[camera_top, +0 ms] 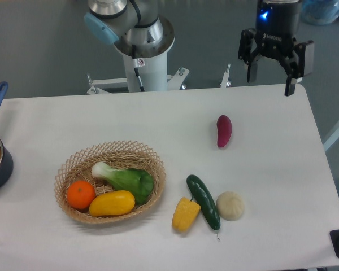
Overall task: Pick up the mango from the basket
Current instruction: 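Move the open gripper from its start pose toward the wicker basket, then lower the gripper into the basket over the yellow mango, then close the gripper on the yellow mango inside the basket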
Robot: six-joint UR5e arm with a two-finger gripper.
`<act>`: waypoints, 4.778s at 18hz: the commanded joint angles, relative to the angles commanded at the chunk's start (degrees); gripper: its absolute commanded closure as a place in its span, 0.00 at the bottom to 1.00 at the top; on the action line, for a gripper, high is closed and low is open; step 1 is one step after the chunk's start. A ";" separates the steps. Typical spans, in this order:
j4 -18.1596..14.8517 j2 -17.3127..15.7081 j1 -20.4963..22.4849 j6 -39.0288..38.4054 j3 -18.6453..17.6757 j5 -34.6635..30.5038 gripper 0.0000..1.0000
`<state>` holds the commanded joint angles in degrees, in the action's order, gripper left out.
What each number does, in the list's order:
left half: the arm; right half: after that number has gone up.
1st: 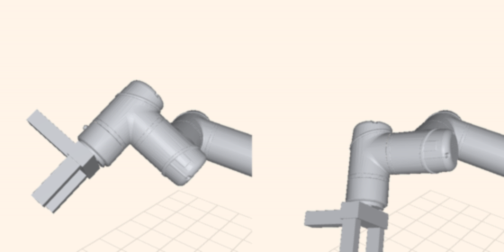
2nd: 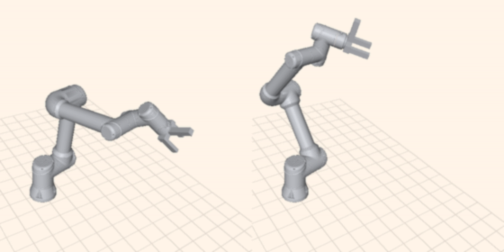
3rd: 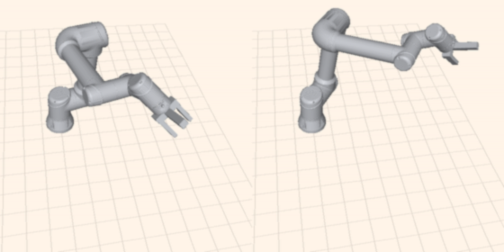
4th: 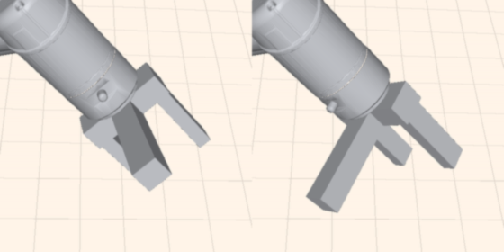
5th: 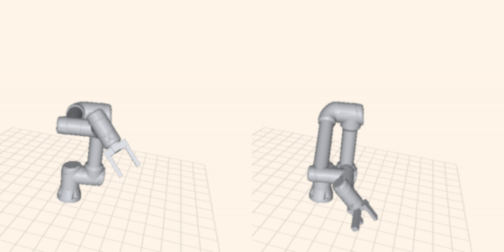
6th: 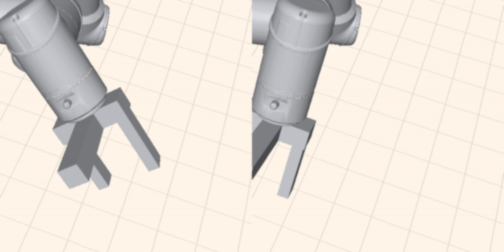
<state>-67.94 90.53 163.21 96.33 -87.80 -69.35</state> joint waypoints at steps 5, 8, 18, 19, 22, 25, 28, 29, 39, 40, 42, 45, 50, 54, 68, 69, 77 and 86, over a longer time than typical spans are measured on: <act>0.09 0.00 -0.09 0.18 -0.26 0.00 0.00; 0.00 -1.22 -0.17 -0.17 -2.27 0.00 0.00; 9.14 -5.19 -7.02 -15.36 -12.22 -0.61 0.00; 9.14 -5.10 -8.08 -17.47 -12.56 -0.70 0.00; 9.23 -4.48 -12.03 -20.21 -13.35 -1.49 0.00; 9.76 -2.47 -17.47 -20.39 -14.76 -2.46 0.00; 9.84 -0.01 -21.78 -21.87 -14.68 -3.07 0.00; 9.84 1.04 -23.71 -23.45 -14.68 -4.29 0.00; 16.43 12.12 -36.21 -40.26 -14.24 -12.48 0.00; 17.39 13.09 -36.73 -39.73 -14.41 -13.00 0.00; 18.54 14.76 -37.52 -35.97 -14.33 -15.54 0.00; 18.63 17.13 -38.32 -30.77 -13.89 -17.66 0.00; 21.35 20.74 -39.37 -30.06 -12.92 -18.19 0.00; 23.11 23.20 -40.87 -30.06 -11.87 -20.13 0.00; 24.52 26.98 -42.19 -29.18 -10.29 -23.11 0.00; 24.52 27.33 -42.27 -29.18 -9.94 -23.12 0.00; 24.43 29.18 -42.72 -29.53 -8.70 -24.26 0.00; 24.43 28.74 -43.42 -29.53 -9.05 -24.26 0.28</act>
<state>-43.51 119.27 119.80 66.80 -96.85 -93.60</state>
